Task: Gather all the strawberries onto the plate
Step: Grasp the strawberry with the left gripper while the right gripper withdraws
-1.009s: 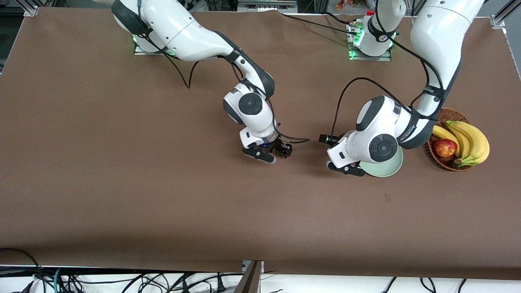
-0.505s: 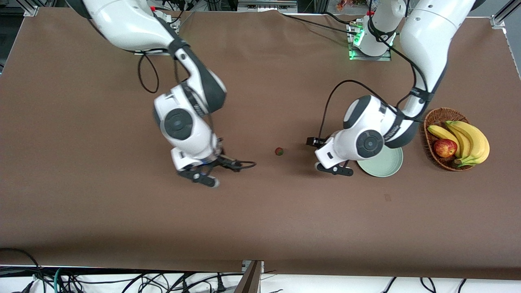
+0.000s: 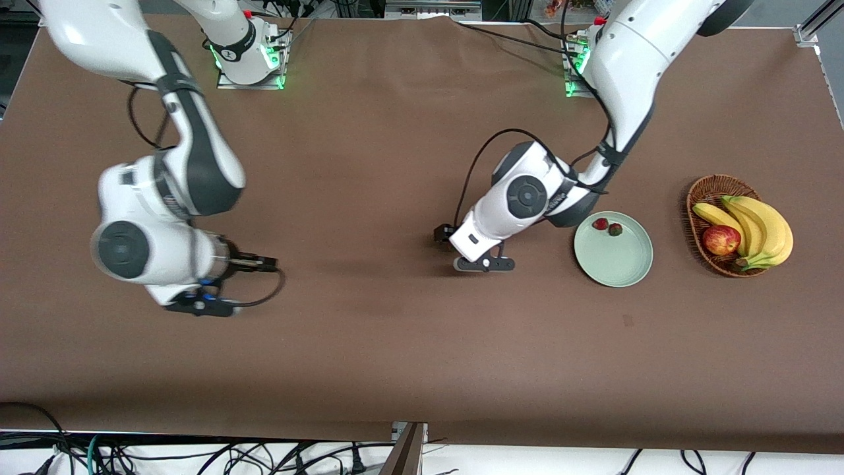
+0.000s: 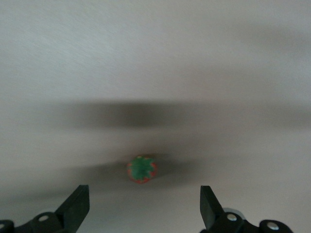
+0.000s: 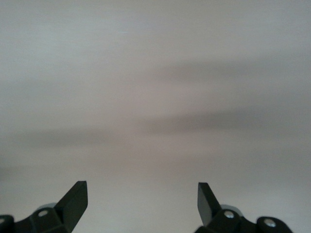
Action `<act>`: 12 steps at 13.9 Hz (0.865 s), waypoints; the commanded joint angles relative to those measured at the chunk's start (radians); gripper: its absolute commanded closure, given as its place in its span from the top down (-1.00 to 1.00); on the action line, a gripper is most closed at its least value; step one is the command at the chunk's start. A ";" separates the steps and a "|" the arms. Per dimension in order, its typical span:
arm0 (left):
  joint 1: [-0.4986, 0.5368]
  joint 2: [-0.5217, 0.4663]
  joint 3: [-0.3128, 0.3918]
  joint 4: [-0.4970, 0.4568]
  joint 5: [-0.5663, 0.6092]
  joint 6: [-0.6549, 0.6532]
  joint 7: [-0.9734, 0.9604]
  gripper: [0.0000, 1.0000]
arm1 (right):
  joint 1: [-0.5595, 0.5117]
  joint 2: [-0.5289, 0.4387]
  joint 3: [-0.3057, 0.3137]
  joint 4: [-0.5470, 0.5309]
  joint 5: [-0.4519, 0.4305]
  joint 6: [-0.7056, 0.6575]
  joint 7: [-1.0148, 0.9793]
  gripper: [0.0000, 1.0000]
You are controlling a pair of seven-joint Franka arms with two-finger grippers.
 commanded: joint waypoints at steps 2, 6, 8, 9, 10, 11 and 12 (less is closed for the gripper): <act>-0.164 0.005 0.151 0.010 0.067 0.015 -0.098 1.00 | -0.060 -0.204 -0.069 -0.226 -0.012 0.004 -0.219 1.00; -0.213 0.028 0.191 0.011 0.127 0.019 -0.111 1.00 | -0.084 -0.383 -0.148 -0.321 -0.013 -0.045 -0.386 1.00; -0.219 0.054 0.191 0.010 0.127 0.076 -0.111 1.00 | -0.084 -0.446 -0.170 -0.324 -0.021 -0.107 -0.426 1.00; -0.218 0.054 0.191 0.007 0.129 0.090 -0.108 0.84 | -0.084 -0.478 -0.171 -0.323 -0.029 -0.138 -0.426 1.00; -0.216 0.053 0.191 0.008 0.129 0.090 -0.100 0.61 | -0.084 -0.515 -0.171 -0.320 -0.029 -0.160 -0.420 1.00; -0.216 0.053 0.193 0.008 0.129 0.093 -0.094 0.36 | -0.084 -0.552 -0.171 -0.320 -0.029 -0.181 -0.416 1.00; -0.215 0.053 0.193 0.008 0.129 0.093 -0.092 -0.08 | -0.084 -0.578 -0.168 -0.320 -0.029 -0.225 -0.413 1.00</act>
